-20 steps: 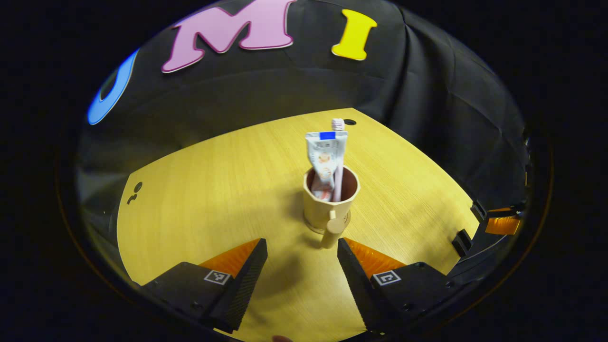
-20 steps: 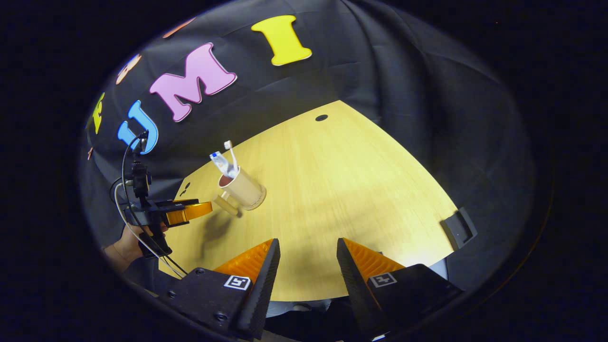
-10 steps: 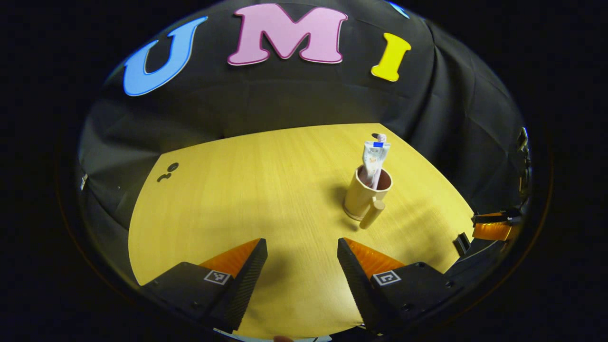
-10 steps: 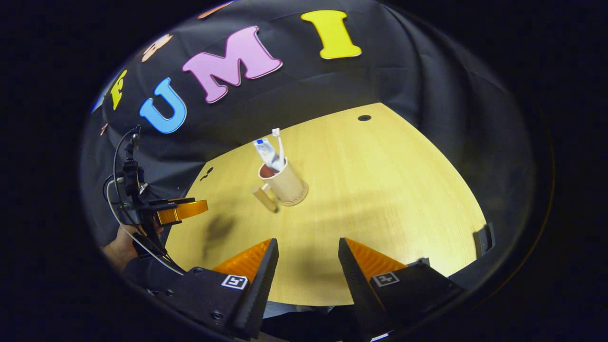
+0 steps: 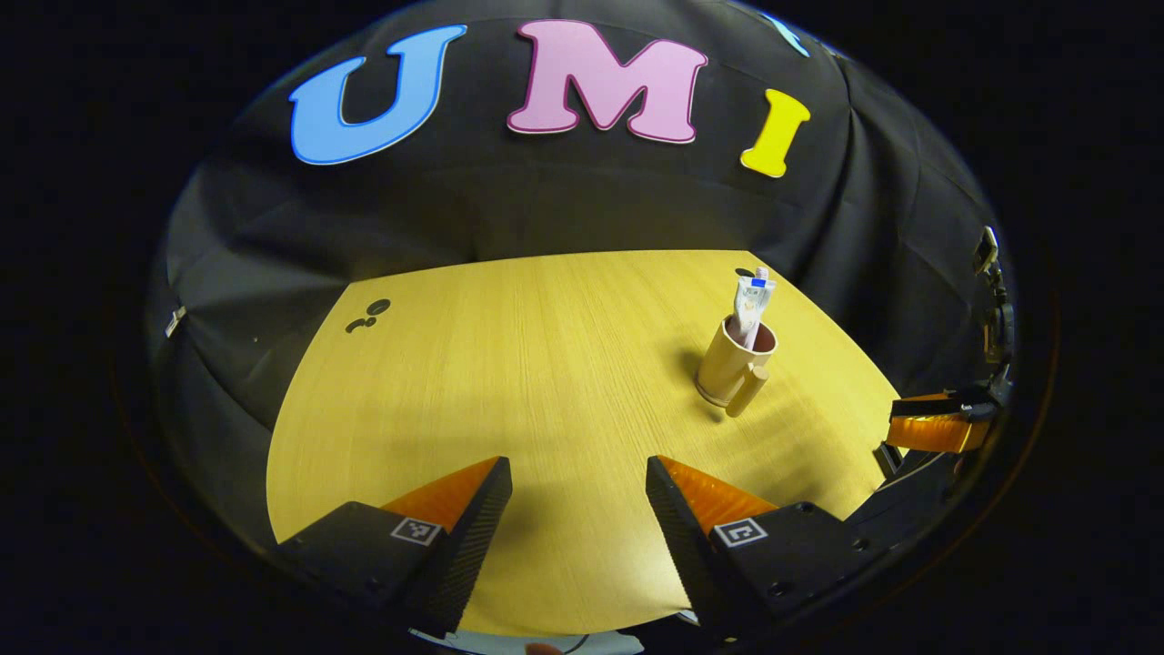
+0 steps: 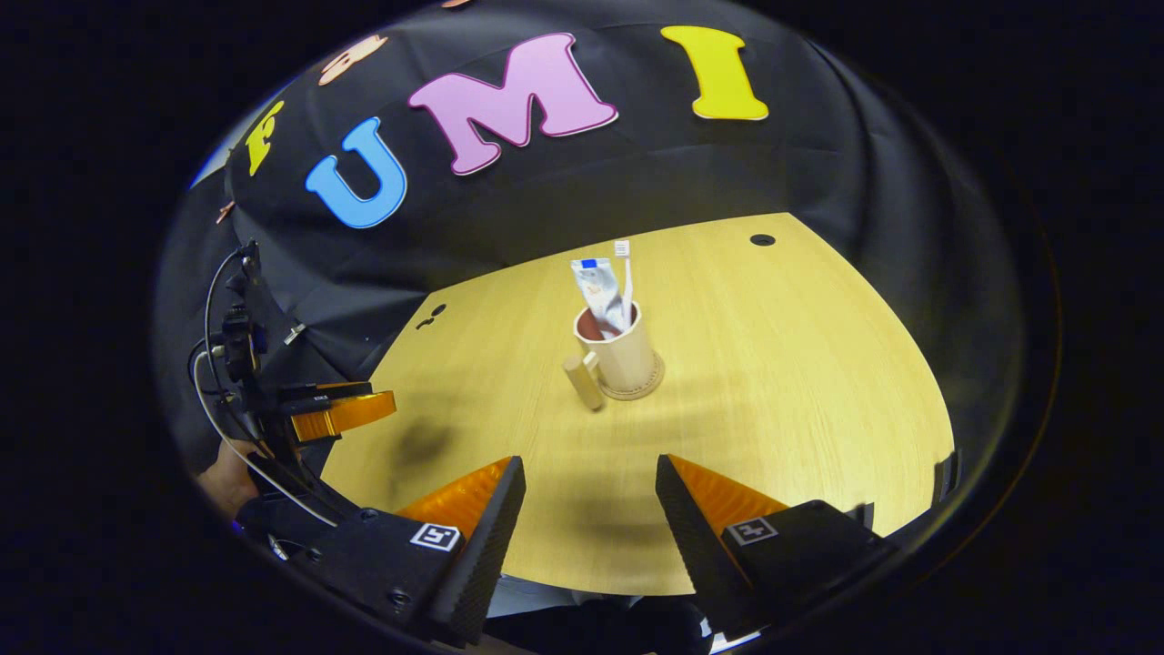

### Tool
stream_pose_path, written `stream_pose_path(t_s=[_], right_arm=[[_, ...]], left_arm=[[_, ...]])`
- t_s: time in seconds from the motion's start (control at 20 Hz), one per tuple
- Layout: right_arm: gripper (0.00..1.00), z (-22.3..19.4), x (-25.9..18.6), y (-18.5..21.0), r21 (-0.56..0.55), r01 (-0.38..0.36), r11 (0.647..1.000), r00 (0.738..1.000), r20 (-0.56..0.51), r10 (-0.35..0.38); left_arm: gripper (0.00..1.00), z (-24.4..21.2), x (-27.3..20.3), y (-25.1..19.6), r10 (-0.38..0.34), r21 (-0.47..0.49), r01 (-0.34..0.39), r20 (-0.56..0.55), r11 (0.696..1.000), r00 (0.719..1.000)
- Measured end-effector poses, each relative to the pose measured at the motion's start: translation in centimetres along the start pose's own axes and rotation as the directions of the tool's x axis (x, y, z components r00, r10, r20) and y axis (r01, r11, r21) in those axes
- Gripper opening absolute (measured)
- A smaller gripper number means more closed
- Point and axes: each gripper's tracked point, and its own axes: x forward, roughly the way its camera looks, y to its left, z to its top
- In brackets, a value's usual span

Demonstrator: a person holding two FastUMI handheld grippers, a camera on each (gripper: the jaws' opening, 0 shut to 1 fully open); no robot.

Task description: Put the toothbrush and toothpaste on the desktop into the cup, then pick up the cup and place it on the coaster on the desktop.

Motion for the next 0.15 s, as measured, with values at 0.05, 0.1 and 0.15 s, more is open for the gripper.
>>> stream_pose_path(t_s=[0.05, 0.1, 0.15], right_arm=[[0.89, 0.0, 0.2, 0.7, -0.007, -0.003, 1.0, 1.0, 0.0, 0.003], [0.9, 0.1, 0.4, 1.3, -0.015, -0.006, 1.0, 1.0, 0.0, 0.006], [0.93, 0.1, 0.5, 1.8, -0.024, -0.008, 1.0, 1.0, 0.001, 0.009]], left_arm=[[0.93, -0.3, -0.4, 0.4, -0.001, -0.007, 0.001, 0.0, 1.0, 1.0], [0.93, -0.6, -0.8, 0.7, -0.003, -0.016, 0.003, 0.0, 1.0, 1.0], [0.93, -0.8, -1.1, 0.9, -0.006, -0.023, 0.006, -0.002, 1.0, 1.0]])
